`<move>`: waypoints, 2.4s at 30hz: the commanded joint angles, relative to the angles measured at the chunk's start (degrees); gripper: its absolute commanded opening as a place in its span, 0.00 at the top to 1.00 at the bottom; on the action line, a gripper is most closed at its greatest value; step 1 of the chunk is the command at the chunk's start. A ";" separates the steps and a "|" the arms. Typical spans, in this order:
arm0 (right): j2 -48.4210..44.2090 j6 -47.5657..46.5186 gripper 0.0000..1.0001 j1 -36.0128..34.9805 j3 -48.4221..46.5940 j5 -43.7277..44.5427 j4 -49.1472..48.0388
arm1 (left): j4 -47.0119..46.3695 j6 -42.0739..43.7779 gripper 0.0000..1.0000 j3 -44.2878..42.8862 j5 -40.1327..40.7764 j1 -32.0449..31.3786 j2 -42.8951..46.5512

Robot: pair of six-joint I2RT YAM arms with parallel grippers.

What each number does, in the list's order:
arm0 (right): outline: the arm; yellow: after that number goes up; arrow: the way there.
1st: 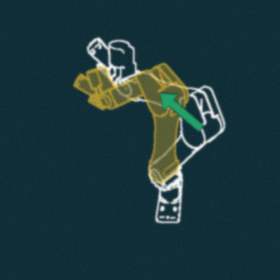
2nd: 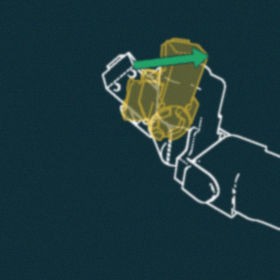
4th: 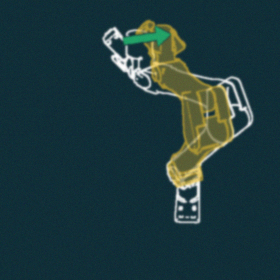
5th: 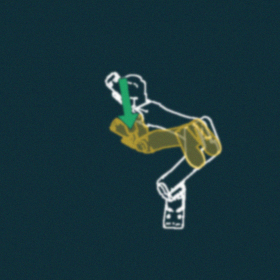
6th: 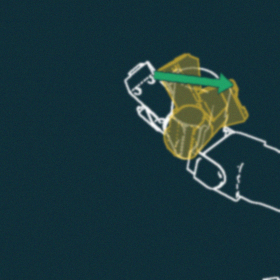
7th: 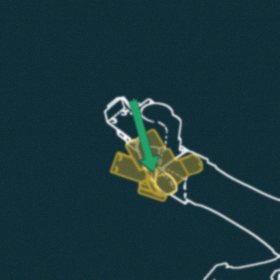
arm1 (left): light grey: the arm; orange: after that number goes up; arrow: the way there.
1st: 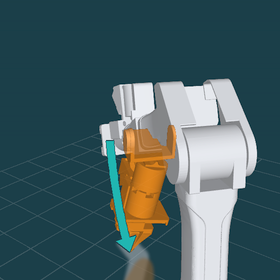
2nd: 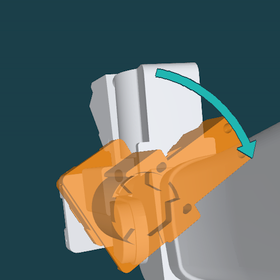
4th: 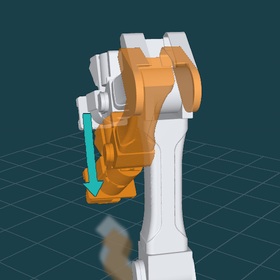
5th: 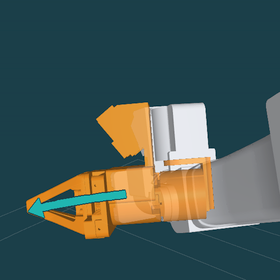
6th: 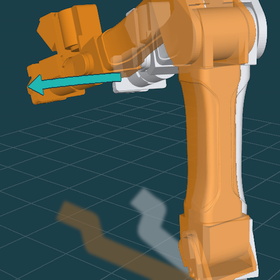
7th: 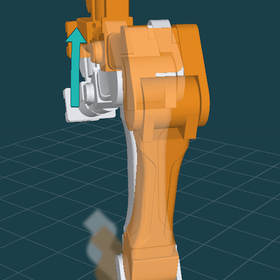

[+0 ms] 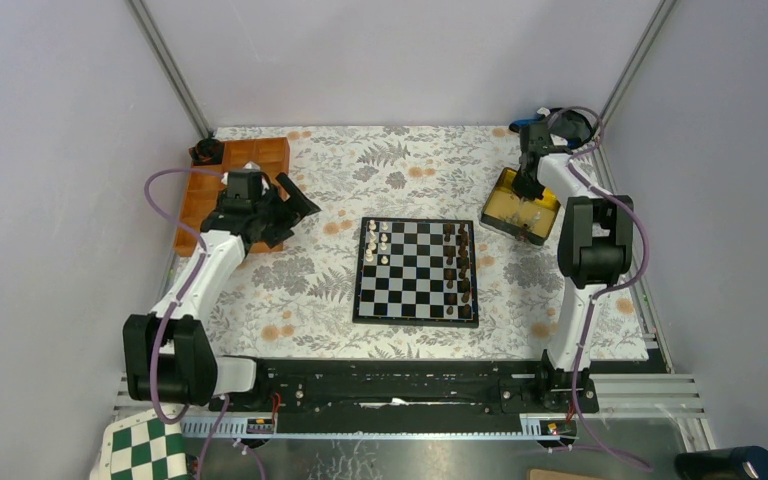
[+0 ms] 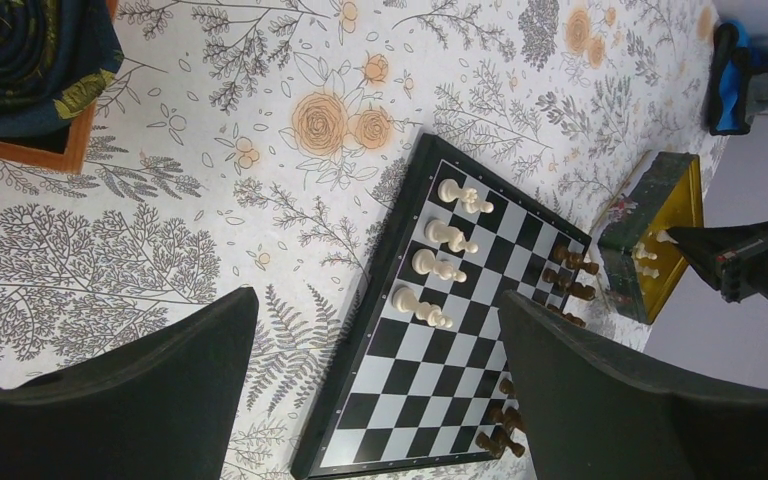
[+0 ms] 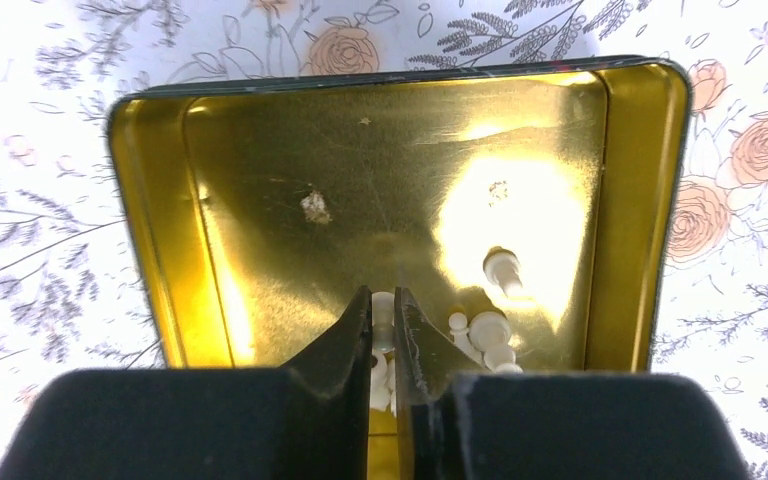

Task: Set up the chess pieces on the board
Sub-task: Pick up the chess piece from the storage box, then place the chess piece on the chessboard.

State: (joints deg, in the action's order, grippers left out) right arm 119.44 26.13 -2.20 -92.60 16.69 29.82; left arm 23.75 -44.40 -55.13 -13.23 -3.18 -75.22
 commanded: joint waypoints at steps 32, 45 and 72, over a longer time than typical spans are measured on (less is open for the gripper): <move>-19.84 -2.39 1.00 -40.81 6.72 -1.87 7.60 | 2.15 -2.85 0.02 6.10 0.89 0.63 16.42; -14.87 -1.33 1.00 -50.59 10.12 -2.58 1.01 | 3.25 -3.12 0.02 7.01 1.82 0.63 18.37; -4.62 -3.93 1.00 -51.78 5.76 -2.75 -4.91 | 2.88 -0.91 0.02 5.79 2.55 0.63 16.32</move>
State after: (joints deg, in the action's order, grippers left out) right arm 114.30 23.14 -53.58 -83.77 13.82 26.89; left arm 27.14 -46.87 -48.58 -11.62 -2.94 -58.59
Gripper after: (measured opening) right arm 0.134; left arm 0.979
